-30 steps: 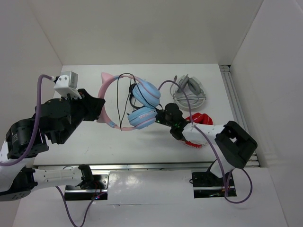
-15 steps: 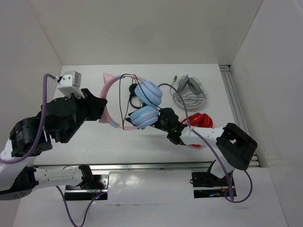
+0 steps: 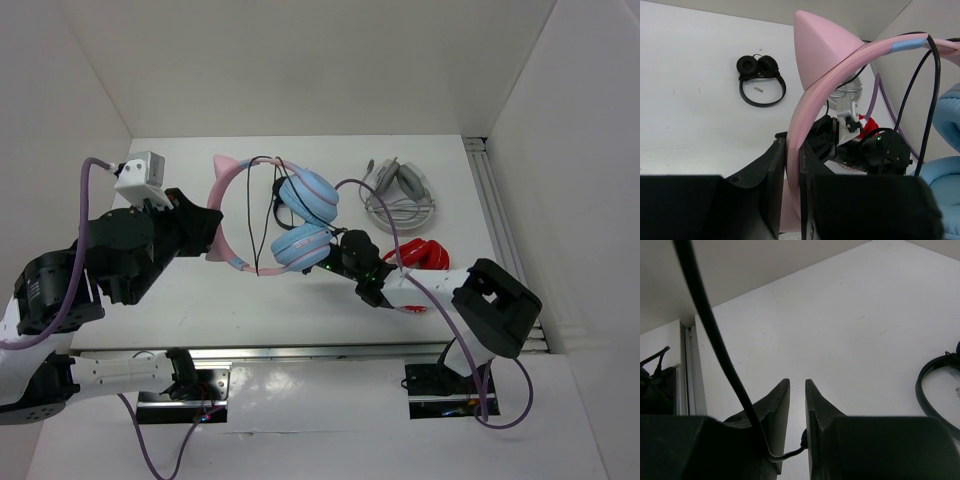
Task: Wrap the headphones
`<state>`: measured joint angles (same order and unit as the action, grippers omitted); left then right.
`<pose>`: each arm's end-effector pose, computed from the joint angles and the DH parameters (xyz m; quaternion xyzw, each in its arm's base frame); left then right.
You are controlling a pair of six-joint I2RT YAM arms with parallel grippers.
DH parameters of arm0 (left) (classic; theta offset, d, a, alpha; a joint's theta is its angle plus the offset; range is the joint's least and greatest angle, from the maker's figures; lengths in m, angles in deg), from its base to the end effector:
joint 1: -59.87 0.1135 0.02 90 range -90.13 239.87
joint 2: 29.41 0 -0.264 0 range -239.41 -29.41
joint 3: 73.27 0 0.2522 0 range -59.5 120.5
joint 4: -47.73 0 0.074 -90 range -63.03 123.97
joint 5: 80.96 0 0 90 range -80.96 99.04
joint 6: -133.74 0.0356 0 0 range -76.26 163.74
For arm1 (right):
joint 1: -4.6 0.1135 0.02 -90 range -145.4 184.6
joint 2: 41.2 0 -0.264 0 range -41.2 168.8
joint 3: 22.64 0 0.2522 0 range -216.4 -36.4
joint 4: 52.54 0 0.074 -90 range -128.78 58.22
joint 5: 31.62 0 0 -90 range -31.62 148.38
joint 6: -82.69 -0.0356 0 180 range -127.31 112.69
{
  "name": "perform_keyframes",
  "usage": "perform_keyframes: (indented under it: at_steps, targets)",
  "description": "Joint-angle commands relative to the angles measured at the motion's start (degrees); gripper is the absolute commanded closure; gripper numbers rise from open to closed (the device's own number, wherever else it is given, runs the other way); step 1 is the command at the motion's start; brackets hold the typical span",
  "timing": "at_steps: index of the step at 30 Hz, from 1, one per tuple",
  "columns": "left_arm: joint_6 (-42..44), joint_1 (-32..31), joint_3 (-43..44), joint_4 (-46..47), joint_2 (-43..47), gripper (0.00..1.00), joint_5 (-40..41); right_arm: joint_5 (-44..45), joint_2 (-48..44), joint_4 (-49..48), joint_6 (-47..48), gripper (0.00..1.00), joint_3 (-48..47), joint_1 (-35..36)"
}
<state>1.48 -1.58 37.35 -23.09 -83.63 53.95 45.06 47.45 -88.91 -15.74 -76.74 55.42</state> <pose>0.0705 -0.0770 0.5130 -0.1090 0.7591 -0.2589 0.5872 0.2022 0.2611 0.2378 -0.3275 0.6142 0.4228 0.5803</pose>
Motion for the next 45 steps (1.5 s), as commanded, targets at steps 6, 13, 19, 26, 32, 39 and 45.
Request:
perform_keyframes:
  at_steps: [6,13,19,26,32,39,45]
  targets:
    - [-2.8,-0.2,3.0,6.0,1.5,1.0,1.0,-0.9,1.2,-4.5,-0.3,0.68,1.3,-0.2]
    - [-2.8,-0.2,3.0,6.0,1.5,1.0,1.0,-1.4,1.7,-3.9,-0.3,0.65,1.3,-0.2]
    - [-2.8,-0.2,3.0,6.0,1.5,1.0,1.0,-1.4,1.2,-3.9,-0.3,0.86,1.8,-0.7]
    - [-3.4,-0.2,3.0,6.0,1.0,1.0,1.5,-0.9,0.7,-3.4,-0.3,0.97,1.8,-0.7]
    - [-7.8,-0.2,1.3,2.8,1.5,1.0,9.8,-1.4,-2.1,1.1,0.2,0.97,2.4,-0.2]
    - [-17.4,1.1,-2.0,-1.0,-0.2,1.0,16.1,5.8,-9.4,6.4,1.6,0.97,6.8,6.0]
    - [-22.7,4.7,-2.7,-3.3,-4.4,1.0,17.8,11.7,-16.8,8.0,2.6,0.97,11.2,12.1]
